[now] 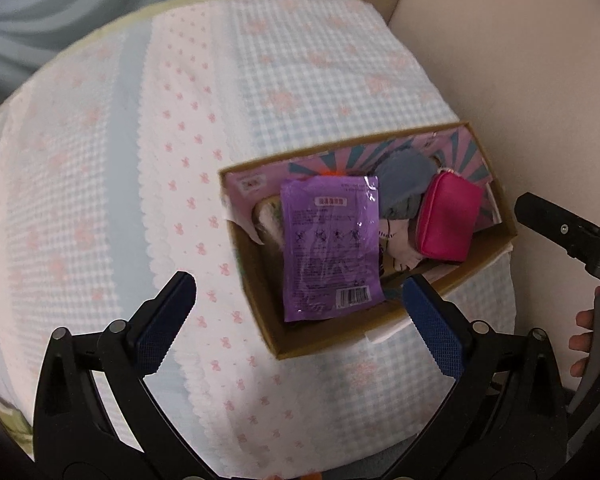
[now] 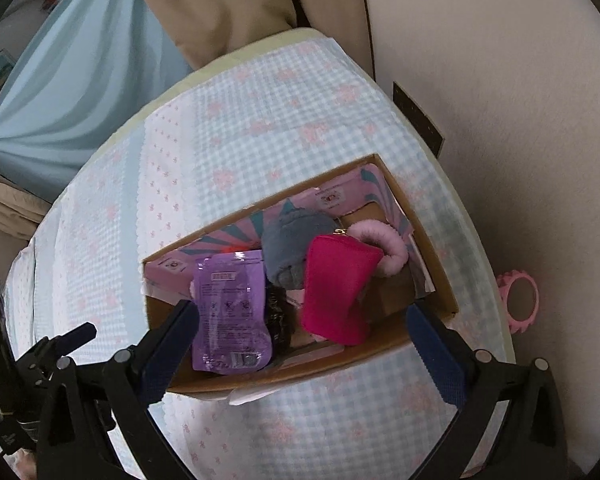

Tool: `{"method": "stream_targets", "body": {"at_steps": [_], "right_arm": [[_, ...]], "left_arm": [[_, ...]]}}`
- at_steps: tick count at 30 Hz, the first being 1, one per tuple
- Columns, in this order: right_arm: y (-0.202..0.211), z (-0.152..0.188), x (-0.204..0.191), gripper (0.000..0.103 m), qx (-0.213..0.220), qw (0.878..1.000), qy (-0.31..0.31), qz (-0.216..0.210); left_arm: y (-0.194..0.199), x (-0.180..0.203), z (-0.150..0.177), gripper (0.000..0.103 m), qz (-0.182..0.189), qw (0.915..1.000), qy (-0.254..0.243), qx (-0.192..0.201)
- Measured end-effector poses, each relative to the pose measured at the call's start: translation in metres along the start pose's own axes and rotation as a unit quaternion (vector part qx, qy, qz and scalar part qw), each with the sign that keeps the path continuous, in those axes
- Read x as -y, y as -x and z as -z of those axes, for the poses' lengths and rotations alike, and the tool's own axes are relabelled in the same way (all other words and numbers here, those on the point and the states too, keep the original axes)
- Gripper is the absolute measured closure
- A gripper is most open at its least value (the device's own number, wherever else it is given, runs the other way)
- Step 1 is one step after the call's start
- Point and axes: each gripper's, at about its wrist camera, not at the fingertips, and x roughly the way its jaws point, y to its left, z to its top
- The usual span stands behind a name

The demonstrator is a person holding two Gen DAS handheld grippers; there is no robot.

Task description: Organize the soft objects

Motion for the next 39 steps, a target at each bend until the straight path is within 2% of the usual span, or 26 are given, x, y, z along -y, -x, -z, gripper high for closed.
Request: {"method": "stream_targets", "body": {"at_steps": [3, 8, 14, 18, 22, 25, 32, 34, 39], "right_arm": [[0.016, 0.002, -0.012, 0.000, 0.013, 1.000, 0.011, -0.002], [0.056, 0.005, -0.044, 0.000, 0.042, 0.998, 0.044, -0.010], [0.108, 0.013, -0.091, 0.000, 0.075, 0.993, 0.086, -0.018], [0.153, 0.020, -0.130, 0.000, 0.112, 0.986, 0.119, -0.027], [0.204, 0.033, -0.178, 0.000, 0.156, 0.972, 0.175, -0.034], [0.232, 0.046, -0.203, 0.000, 0.189, 0.962, 0.191, -0.039], [0.259, 0.081, -0.240, 0.000, 0.238, 0.947, 0.213, -0.033], [0.260, 0.087, -0.243, 0.000, 0.245, 0.945, 0.214, -0.034], [0.266, 0.099, -0.245, 0.000, 0.264, 0.940, 0.212, -0.035]], "left_arm": [[0.023, -0.009, 0.005, 0.000, -0.002, 0.9998, 0.008, 0.020], [0.080, -0.036, 0.016, 0.000, 0.006, 0.9968, 0.048, 0.063], [0.166, -0.070, 0.031, 0.000, -0.017, 0.9877, 0.073, 0.137], [0.227, -0.095, 0.045, 0.000, -0.039, 0.9750, 0.089, 0.200], [0.282, -0.120, 0.063, 0.000, -0.067, 0.9586, 0.100, 0.258], [0.312, -0.134, 0.079, 0.000, -0.081, 0.9472, 0.103, 0.293], [0.363, -0.155, 0.121, 0.000, -0.111, 0.9179, 0.101, 0.367], [0.367, -0.157, 0.128, 0.000, -0.119, 0.9141, 0.095, 0.376], [0.372, -0.156, 0.144, 0.000, -0.120, 0.9109, 0.081, 0.386]]}}
